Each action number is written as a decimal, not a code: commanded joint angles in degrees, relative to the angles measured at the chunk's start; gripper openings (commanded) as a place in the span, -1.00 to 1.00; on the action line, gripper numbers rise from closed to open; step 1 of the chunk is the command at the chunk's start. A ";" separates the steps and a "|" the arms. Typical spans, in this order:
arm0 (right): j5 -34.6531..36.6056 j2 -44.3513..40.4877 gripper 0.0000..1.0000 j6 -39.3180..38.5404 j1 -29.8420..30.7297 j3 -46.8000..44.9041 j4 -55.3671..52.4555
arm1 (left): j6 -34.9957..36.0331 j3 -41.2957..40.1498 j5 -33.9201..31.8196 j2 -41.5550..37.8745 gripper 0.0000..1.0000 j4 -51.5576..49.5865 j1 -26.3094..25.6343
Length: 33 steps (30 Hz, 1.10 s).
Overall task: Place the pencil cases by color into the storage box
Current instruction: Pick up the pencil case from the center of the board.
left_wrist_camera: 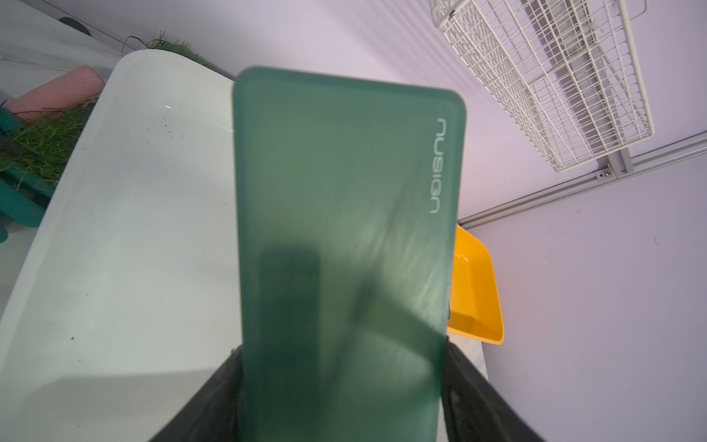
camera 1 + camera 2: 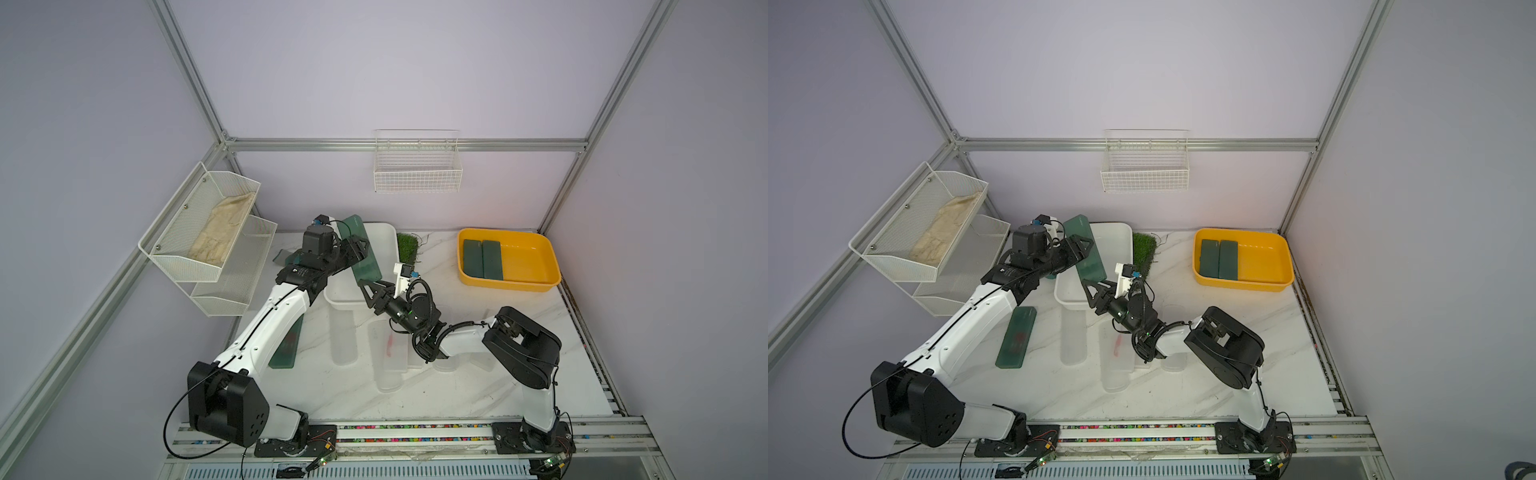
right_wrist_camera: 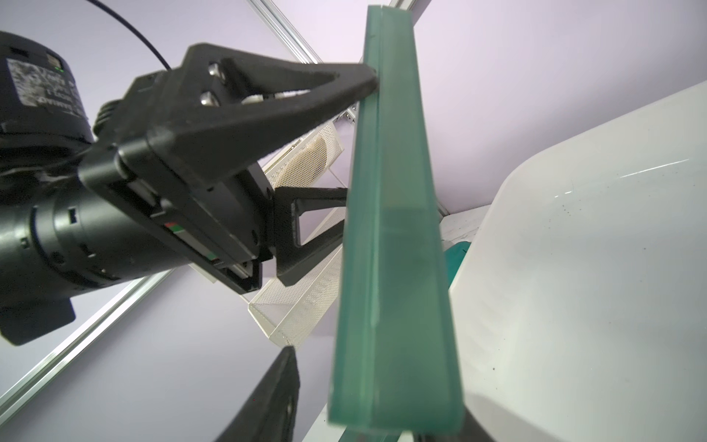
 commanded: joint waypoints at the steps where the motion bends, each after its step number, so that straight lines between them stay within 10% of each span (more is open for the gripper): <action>1: 0.85 0.97 -0.13 -0.32 -0.24 1.72 3.79 | -0.93 -1.14 1.62 -2.83 0.39 3.75 -0.22; 24: 4.85 -7.32 -0.55 0.74 -0.39 -4.93 4.45 | -1.13 -6.07 3.53 -7.22 0.86 8.23 0.02; 33: 11.34 -20.94 -0.55 4.14 -0.64 -11.36 -15.46 | 4.30 -6.97 1.69 -11.38 1.00 5.27 0.30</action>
